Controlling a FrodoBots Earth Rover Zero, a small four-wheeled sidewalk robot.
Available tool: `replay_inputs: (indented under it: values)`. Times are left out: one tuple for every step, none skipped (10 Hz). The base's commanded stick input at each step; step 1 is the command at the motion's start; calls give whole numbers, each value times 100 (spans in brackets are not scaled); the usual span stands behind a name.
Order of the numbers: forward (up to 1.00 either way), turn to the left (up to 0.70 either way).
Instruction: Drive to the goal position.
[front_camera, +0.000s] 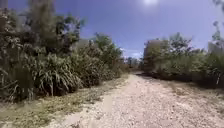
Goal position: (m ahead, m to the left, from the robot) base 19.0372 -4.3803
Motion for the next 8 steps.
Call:
replay_inputs:
  values:
    - [70,0]
    - [70,0]
    - [70,0]
    - [70,0]
    - [70,0]
    - [70,0]
    - [70,-35]
    - [70,-35]
